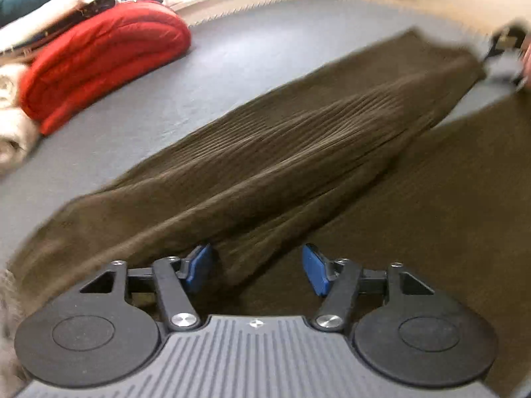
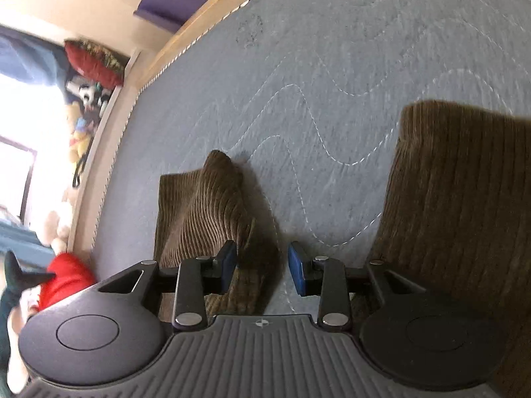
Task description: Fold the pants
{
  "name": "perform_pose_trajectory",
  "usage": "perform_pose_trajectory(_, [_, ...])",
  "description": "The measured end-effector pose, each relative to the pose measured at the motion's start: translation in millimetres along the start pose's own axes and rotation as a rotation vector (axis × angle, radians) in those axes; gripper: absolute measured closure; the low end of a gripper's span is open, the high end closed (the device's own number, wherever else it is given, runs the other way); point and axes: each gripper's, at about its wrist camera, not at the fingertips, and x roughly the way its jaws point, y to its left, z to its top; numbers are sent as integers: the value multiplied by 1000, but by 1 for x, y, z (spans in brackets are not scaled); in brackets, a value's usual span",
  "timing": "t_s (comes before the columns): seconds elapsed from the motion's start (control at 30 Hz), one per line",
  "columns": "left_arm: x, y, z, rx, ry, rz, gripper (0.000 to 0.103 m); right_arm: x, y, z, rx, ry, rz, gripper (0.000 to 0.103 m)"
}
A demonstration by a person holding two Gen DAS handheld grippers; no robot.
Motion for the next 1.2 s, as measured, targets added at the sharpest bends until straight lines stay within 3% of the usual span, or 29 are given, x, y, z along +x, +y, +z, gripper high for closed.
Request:
perform_pose_trajectory(0.03, [4, 4, 2, 9, 3, 21, 54, 0, -1, 0, 17, -5, 1, 66])
perform_pose_trajectory(0.07, [8, 9, 5, 16, 16, 50, 78, 2, 0, -1, 41, -7, 8, 64])
perform_pose_trajectory(0.17, [8, 27, 15, -6, 17, 82, 89, 14, -1, -7, 130, 66, 74, 62])
perform_pose_trajectory(0.23, [1, 32, 18, 8, -5, 122, 91, 21, -1, -14, 160, 108, 100, 62])
perform_pose_trajectory(0.33, [-4, 40, 15, 8, 3, 89, 91, 24, -3, -16, 212, 100, 116, 64])
perform_pose_trajectory(0.37, [-4, 41, 12, 21, 8, 82, 91, 24, -6, -14, 255, 96, 133, 73])
perform_pose_trajectory(0.43, [-5, 42, 7, 42, 12, 79, 91, 14, -11, -6, 315, 33, 159, 89])
perform_pose_trajectory(0.57, [-6, 44, -3, 42, 45, 11, 91, -16, -1, 12, 231, -114, 146, 97])
perform_pose_trajectory(0.63, [-3, 43, -6, 51, 57, -9, 91, -37, 8, 16, 122, -227, 47, 97])
perform_pose_trajectory(0.67, [-3, 46, -7, 37, 62, -36, 91, -44, 10, 17, 76, -255, -60, 97])
perform_pose_trajectory(0.73, [-7, 54, -7, -8, 60, -129, 84, -42, 6, 18, 34, -218, -227, 96])
perform_pose_trajectory(0.8, [-16, 65, -10, -33, 48, -249, 65, -42, 6, 16, -39, -200, -336, 97])
perform_pose_trajectory(0.83, [-23, 71, -12, -33, 31, -306, 64, -48, 11, 14, -83, -263, -427, 98])
perform_pose_trajectory(0.93, [-45, 97, -19, -68, -52, -382, 64, -67, 32, 15, -201, -433, -546, 94])
perform_pose_trajectory(0.97, [-50, 112, -22, -111, -81, -381, 64, -72, 41, 13, -248, -478, -557, 94])
perform_pose_trajectory(1.03, [-55, 145, -27, -217, -119, -344, 64, -74, 54, 10, -287, -471, -460, 94])
perform_pose_trajectory(1.2, [-44, 240, -43, -449, -141, -48, 63, -44, 102, -20, -452, -257, -207, 94])
